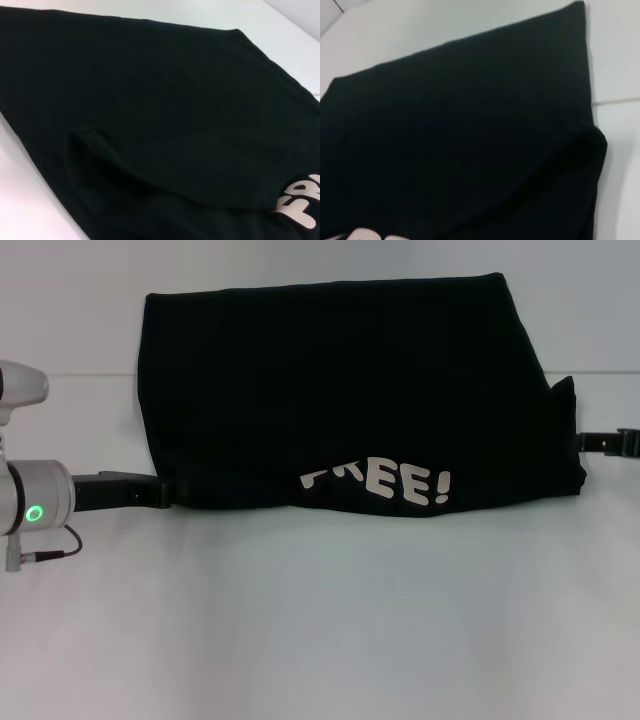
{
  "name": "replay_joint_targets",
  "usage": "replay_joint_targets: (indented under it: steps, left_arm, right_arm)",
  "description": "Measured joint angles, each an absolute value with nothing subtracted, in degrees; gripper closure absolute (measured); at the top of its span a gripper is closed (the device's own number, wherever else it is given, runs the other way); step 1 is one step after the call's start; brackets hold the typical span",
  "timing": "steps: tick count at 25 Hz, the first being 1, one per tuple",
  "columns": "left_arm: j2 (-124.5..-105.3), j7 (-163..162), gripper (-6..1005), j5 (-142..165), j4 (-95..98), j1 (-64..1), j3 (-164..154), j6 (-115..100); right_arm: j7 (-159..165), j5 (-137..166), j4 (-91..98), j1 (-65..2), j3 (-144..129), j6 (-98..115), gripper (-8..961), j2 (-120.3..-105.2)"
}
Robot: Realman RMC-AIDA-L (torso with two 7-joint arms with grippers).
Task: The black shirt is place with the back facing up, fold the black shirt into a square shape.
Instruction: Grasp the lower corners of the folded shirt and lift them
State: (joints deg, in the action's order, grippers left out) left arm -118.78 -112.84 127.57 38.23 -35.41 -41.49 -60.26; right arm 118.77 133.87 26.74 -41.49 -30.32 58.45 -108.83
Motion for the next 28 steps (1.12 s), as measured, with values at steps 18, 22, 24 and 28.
replay_joint_targets:
  steps: [18, 22, 24, 28]
  left_arm:
    - [-118.66, -112.62, 1001, 127.25, 37.68, -35.98, -41.48, -59.79]
    - [-118.65, -112.54, 1001, 127.4, 37.66, -35.96, -41.48, -59.77]
    - [-118.65, -112.53, 1000, 127.43, 37.64, -35.95, -41.48, -59.76]
    - [-118.65, -112.52, 1000, 127.5, 37.61, -35.94, -41.48, -59.75]
  right_arm:
    - [118.22, 134.92, 25.96, -42.2, -33.3, 56.91, 467, -111.76]
    - [118.21, 134.9, 25.98, -42.25, -33.35, 56.55, 610, -111.93]
    - [118.21, 134.86, 25.96, -42.11, -33.41, 56.38, 681, -112.01]
    - [118.21, 134.7, 26.12, -41.76, -33.41, 56.36, 770, -112.03]
